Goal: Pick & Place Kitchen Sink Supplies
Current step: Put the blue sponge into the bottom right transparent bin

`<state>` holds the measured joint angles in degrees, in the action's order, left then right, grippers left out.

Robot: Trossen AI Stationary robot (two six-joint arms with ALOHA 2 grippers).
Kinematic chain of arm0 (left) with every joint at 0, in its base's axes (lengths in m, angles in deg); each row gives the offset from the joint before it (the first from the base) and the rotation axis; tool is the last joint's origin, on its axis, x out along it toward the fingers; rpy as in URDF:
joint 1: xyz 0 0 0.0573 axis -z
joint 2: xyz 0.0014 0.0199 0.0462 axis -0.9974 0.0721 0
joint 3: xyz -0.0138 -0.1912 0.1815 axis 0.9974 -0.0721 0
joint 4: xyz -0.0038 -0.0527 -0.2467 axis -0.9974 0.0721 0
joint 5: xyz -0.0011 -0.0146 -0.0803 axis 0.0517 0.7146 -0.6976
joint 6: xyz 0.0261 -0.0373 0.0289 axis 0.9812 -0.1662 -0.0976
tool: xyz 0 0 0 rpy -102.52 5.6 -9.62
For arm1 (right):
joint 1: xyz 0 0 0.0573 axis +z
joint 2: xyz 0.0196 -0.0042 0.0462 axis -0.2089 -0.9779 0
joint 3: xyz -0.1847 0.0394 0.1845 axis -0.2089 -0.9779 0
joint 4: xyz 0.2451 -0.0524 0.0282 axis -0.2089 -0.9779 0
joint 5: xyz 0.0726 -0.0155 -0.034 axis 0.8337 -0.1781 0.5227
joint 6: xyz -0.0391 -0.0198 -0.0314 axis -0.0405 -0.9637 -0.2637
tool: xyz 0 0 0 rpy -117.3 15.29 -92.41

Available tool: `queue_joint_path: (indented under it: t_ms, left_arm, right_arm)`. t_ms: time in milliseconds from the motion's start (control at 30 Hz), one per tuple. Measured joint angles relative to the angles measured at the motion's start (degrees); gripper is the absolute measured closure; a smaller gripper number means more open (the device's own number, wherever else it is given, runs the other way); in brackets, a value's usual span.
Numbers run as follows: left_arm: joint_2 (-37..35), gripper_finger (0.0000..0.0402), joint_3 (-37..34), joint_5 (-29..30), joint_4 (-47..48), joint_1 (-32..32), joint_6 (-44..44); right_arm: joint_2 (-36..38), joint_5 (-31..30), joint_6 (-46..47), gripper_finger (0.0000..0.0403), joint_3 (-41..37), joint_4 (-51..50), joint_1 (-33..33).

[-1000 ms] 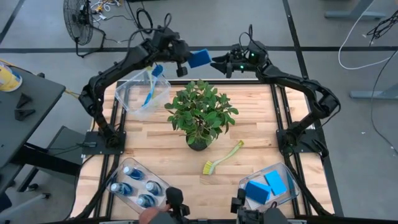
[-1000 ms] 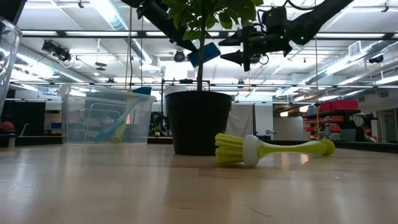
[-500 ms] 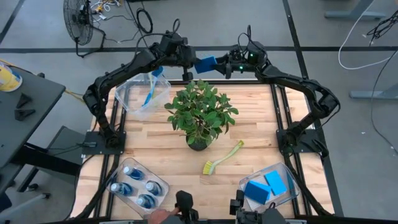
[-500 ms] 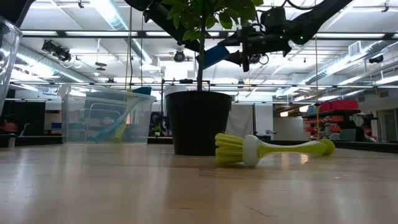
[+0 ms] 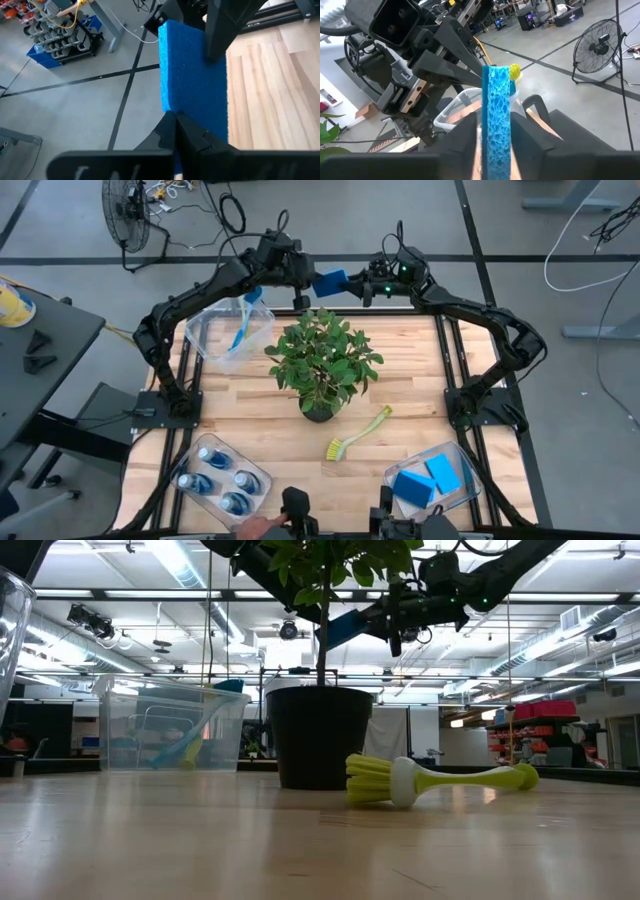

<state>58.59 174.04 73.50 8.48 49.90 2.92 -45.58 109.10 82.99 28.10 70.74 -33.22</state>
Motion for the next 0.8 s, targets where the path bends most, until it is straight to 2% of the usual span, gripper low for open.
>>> queue_joint_path:
  t_ms: [267, 467, 600, 800]
  left_arm:
    - [0.0, 0.0386, 0.0, 0.1, -0.2, 0.0, 0.2]
    - [0.0, 0.0374, 0.0, 0.0, -0.3, 0.0, -1.2]
    - [0.0, 0.0331, 0.0, 1.8, -0.2, -0.3, -4.5]
    - [-2.8, 0.0241, 0.0, 3.0, 0.6, -1.0, -5.8]
  right_arm:
    - [0.0, 0.0, -0.3, 0.0375, 0.0, 0.0, 0.0]
    - [0.0, -0.1, -1.2, 0.0393, 0.0, 0.1, 0.0]
    - [0.0, 0.0, -2.4, 0.0392, 0.0, 0.0, 0.0]
    - [0.7, 2.7, -2.4, 0.0393, 0.0, -0.5, -1.7]
